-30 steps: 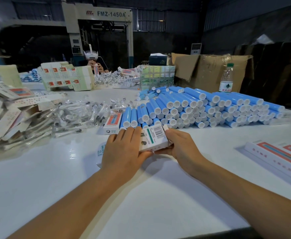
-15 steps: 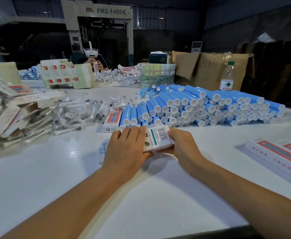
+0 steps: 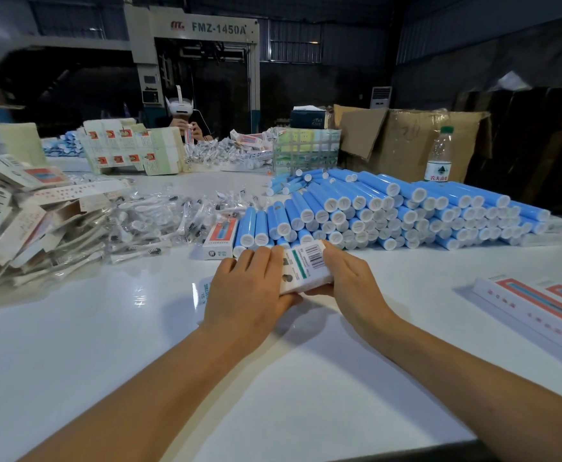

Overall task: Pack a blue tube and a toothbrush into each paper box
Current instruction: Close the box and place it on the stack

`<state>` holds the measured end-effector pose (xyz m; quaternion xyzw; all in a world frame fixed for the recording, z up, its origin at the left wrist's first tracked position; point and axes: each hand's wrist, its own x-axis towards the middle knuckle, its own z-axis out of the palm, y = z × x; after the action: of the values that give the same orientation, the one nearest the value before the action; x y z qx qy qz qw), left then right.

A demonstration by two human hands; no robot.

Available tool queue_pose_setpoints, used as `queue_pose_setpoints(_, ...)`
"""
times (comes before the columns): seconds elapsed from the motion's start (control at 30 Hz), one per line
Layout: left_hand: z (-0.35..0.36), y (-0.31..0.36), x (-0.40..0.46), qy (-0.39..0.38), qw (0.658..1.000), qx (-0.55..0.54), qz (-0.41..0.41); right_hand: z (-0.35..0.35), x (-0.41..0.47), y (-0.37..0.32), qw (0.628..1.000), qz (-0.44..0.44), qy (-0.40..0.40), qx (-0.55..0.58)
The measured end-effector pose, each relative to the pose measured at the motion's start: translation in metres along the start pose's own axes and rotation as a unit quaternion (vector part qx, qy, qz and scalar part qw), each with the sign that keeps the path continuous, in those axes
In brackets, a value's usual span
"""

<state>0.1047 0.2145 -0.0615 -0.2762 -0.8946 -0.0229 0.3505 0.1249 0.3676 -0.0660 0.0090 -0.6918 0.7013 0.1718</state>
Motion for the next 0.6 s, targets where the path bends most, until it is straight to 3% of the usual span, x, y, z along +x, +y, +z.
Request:
queue_pose_setpoints(0.23,0.006,-0.007,-0.001,-0.028,0.998,-0.009,-0.047,-0.007,0.001,0.0,0.979,-0.091,0.089,-0.16)
queue_pose_setpoints(0.6,0.014,-0.005,0.0,-0.025,0.998,0.048,-0.042,0.0,-0.003,0.008,0.917,-0.215,0.108,-0.32)
